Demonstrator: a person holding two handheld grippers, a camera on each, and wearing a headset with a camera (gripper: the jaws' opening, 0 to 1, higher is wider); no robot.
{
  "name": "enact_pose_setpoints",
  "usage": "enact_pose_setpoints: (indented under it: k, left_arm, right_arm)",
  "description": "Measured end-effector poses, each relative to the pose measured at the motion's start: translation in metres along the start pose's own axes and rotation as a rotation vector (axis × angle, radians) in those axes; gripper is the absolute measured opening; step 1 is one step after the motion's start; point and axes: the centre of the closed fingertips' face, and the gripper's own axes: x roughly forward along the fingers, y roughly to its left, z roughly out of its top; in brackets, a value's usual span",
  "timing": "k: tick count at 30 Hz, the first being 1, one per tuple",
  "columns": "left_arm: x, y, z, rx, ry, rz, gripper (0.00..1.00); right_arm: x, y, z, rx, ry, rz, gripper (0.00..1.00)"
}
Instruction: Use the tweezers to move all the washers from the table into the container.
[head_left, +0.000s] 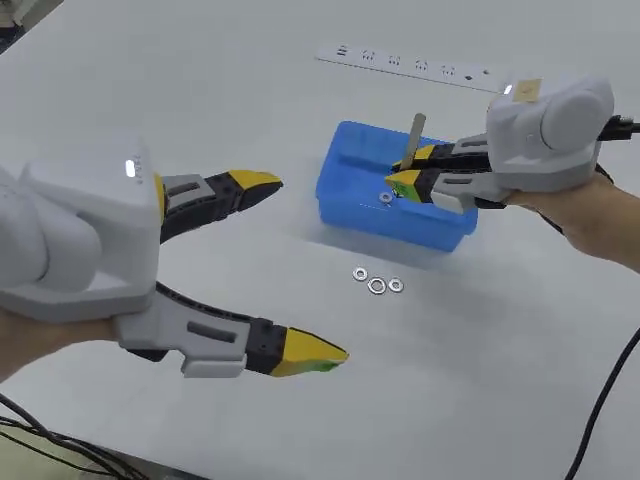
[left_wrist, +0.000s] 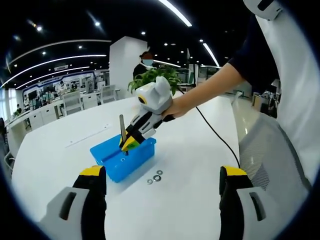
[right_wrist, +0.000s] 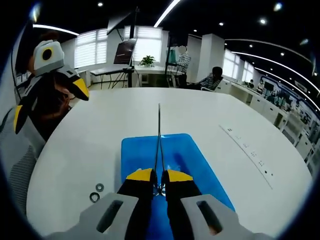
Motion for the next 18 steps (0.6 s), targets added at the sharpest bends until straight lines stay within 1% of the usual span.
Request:
enact_pose_setpoints:
  k: [6,10,14,18]
  left_arm:
    - [-0.0008,0.0009,-0.0035,-0.007,0.01,0.005,0.99]
    - [-0.0016,0.0015,-0.0051,-0.014,0.011,0.009,0.99]
    - [-0.0016,0.0013,-0.0072,-0.014,0.017,0.009,0.99]
    - [-0.0007,-0.0001,-0.0064,-0.015,0.014,0.007,0.99]
  right_arm:
    - [0.0031,-0.0024,-0.0059,0.018,0.006,0.001,0.1]
    - [0.0037,-0.0026,-0.0052,0.057,-0.014,0.001,0.1]
    - [0.0045,-0.0014,-0.0069,0.065,-0.011,0.001,0.1]
    - [0.0038,-0.001,-0.0069,0.073,-0.012,0.001,0.1]
